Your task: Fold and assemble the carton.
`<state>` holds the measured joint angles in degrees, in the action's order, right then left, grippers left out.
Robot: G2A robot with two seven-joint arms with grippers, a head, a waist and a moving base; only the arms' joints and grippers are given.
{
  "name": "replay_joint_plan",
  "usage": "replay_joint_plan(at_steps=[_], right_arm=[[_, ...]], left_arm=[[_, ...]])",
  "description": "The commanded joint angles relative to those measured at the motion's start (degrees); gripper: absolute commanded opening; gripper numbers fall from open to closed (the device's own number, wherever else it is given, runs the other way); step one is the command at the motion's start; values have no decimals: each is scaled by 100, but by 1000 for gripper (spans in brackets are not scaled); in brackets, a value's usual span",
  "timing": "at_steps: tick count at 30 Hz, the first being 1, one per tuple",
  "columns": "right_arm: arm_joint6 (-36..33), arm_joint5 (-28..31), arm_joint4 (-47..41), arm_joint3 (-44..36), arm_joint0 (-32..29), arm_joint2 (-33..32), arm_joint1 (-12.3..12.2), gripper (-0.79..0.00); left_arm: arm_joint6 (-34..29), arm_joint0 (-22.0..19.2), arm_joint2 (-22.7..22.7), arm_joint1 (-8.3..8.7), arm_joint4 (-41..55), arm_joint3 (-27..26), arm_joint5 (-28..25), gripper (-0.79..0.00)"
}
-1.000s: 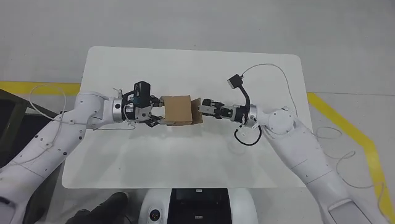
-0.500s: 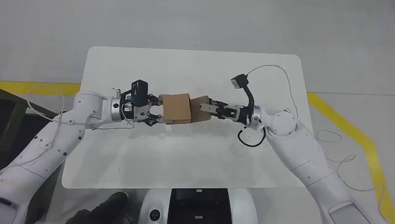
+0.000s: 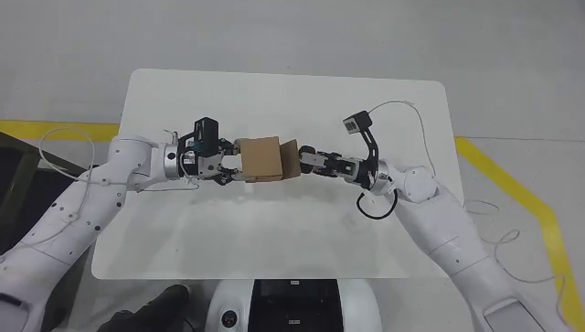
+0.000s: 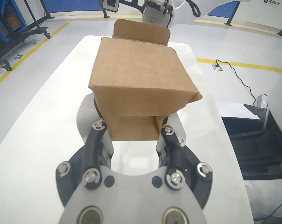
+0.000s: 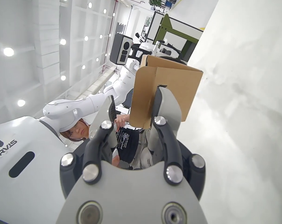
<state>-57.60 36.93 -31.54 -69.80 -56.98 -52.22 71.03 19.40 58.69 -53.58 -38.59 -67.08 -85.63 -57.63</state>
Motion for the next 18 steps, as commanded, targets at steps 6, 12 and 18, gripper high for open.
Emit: replay_joint_plan(at_steps=[6,12,18], right_arm=[[-180,-98,-189,140,70,51,43,-606],[-170,-199,100,189,133,47,48,-674],[42,-348,639,45,146,35,36,-745]], left_arm=[[15,78,-109,-29,-54,-20,-36,-493],[6,148,-210,-50,-105,-34,-37,-496],[-29,189,-278,-70,-157,-75,-37,-496]])
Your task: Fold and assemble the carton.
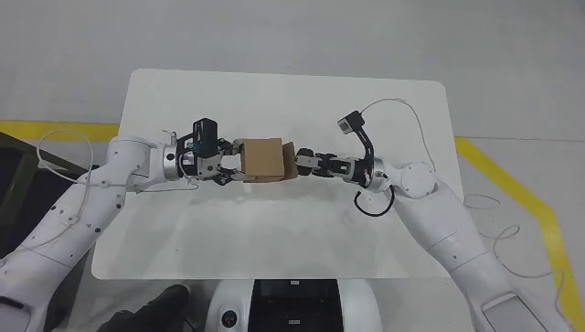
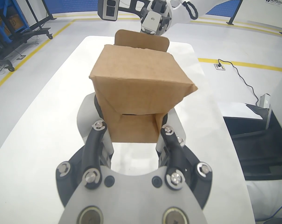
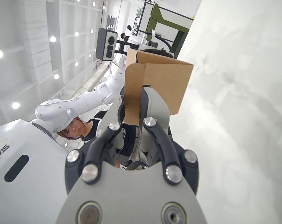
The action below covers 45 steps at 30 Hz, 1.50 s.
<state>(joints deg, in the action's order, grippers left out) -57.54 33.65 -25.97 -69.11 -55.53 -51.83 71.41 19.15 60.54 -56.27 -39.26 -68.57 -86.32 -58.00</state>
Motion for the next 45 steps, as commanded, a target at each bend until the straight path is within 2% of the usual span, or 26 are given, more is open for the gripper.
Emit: replay_joint_plan(at_steps=[1,8,10,12,14,20,25,30,36,45], right_arm=[[70,-51,166,-57,-2,-4,-4,-742],[248,-219,557,-275,-8,-2,-8,-751],[245,-172,447,-316,-28,2,2,-730],[225,-101,322,-291,-39,-22,7,-665],[241,-55,258,-237,-60,-63,4,-634],[250,118,-14,-107,-186,-218,-16,-613],[229,226,-271,177,-255,-482,-65,-622],[50,63,-544,427,-302,-615,-94,-622],[-184,-182,-734,888,-269,-518,-56,-613],[-410,-177,-982,1284,-128,-309,67,-613]], left_arm=[[-7,11,-20,-6,-11,-11,0,-496],[-46,43,-75,-28,-49,-58,0,-496],[-46,52,-88,-34,-47,-57,0,-496],[-41,60,-105,-41,-36,-48,0,-499],[-26,71,-122,-49,-24,-37,0,-496],[43,113,-178,-66,-7,-13,0,-508],[146,155,-242,-76,-18,-23,0,-508],[294,233,-358,-74,-51,-55,0,-529],[637,366,-578,-68,-88,-134,19,-554],[1149,634,-954,-53,-149,-212,53,-579]])
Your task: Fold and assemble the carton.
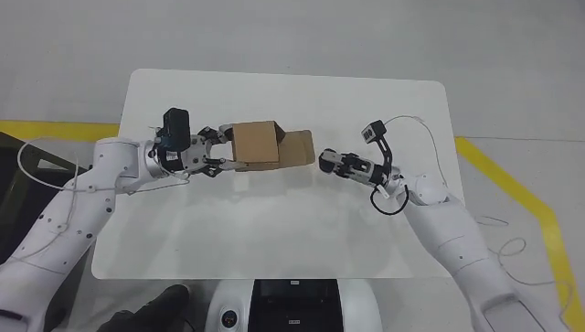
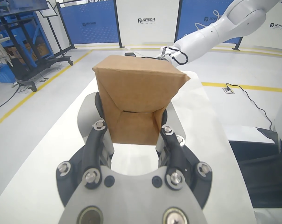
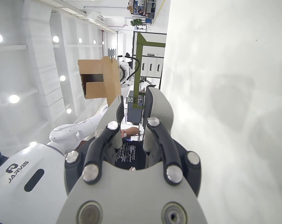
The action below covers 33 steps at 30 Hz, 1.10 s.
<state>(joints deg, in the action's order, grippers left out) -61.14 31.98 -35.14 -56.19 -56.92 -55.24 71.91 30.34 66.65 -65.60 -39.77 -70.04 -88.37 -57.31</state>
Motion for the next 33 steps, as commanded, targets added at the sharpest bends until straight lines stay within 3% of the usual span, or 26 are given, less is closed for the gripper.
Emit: replay_joint_plan(at_steps=[1,12,33], right_arm=[[-121,-4,-194,-31,21,70,44,-616],[-505,337,-694,36,270,368,277,-628],[-331,263,-60,-470,199,257,272,-573]], left_arm=[[39,37,-38,-3,-19,-20,-36,-579],[-192,-52,171,-90,-109,-87,-69,-576],[-667,-189,270,-232,-461,18,101,-563]])
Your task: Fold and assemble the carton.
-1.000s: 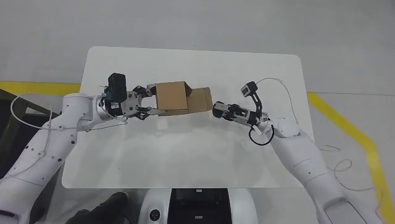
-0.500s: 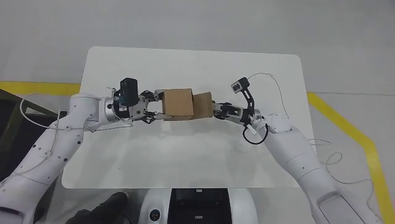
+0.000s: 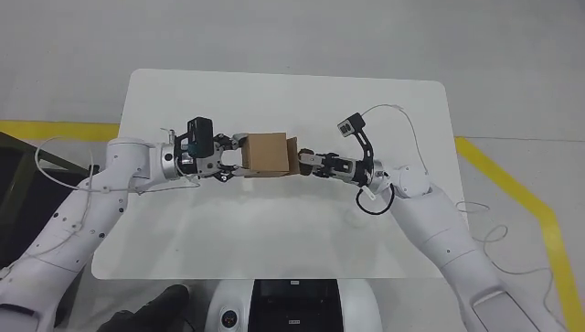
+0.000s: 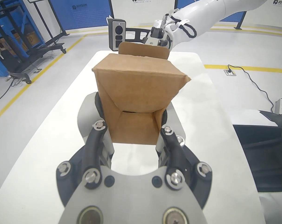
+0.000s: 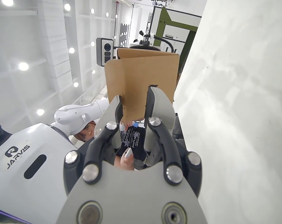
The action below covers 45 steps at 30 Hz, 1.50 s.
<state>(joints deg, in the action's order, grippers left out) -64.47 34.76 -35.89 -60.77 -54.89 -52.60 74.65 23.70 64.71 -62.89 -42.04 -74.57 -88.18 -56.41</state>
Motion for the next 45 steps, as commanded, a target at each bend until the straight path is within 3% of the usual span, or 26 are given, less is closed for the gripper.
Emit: replay_joint_plan(at_steps=[1,45], right_arm=[[7,-30,26,-30,-10,-18,-4,-570],[581,-334,1133,-442,-82,-178,-49,-640]], left_arm=[[-11,9,-5,-10,-20,5,22,-563],[-90,277,-254,-160,-533,-260,298,-560]])
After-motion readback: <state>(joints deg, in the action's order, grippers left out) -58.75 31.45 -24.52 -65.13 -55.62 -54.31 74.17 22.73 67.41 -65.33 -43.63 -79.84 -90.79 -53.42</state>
